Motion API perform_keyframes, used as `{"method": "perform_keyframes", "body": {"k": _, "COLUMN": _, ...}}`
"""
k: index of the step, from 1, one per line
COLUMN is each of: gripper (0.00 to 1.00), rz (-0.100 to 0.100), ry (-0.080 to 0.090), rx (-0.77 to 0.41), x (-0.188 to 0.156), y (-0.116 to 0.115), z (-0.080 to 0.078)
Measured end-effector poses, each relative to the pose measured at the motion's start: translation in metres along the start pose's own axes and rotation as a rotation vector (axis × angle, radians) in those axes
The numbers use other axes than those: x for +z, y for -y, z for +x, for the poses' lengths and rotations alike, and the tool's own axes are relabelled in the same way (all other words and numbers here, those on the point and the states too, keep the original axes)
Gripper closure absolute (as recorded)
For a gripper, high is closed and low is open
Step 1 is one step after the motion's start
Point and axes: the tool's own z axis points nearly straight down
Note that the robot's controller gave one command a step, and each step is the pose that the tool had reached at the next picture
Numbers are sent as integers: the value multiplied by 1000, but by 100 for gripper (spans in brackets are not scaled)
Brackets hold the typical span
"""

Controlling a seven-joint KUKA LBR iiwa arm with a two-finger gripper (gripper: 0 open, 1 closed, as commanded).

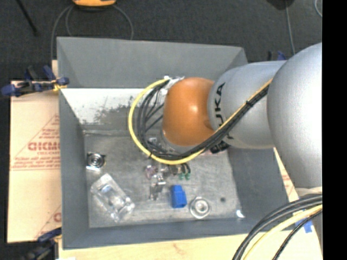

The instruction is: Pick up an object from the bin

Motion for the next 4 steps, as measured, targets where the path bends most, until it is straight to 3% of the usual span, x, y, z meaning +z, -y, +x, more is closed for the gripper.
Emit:
{"method": "perform_keyframes", "body": {"k": 1, "gripper": 0, "rz": 0, "ry": 8, "rx": -16, "x": 37, "y": 81, "z": 6}}
{"method": "perform_keyframes", "body": {"k": 2, "gripper": 0, "rz": -4, "ry": 16, "rx": -81, "x": 41, "y": 85, "z": 2}}
{"method": "perform_keyframes", "body": {"k": 3, "gripper": 0, "rz": -4, "ry": 9, "rx": 153, "x": 37, "y": 129, "z": 37}}
{"method": "perform_keyframes", "body": {"k": 4, "gripper": 100, "rz": -5, "ry": 15, "rx": 155, "x": 35, "y": 129, "z": 35}}
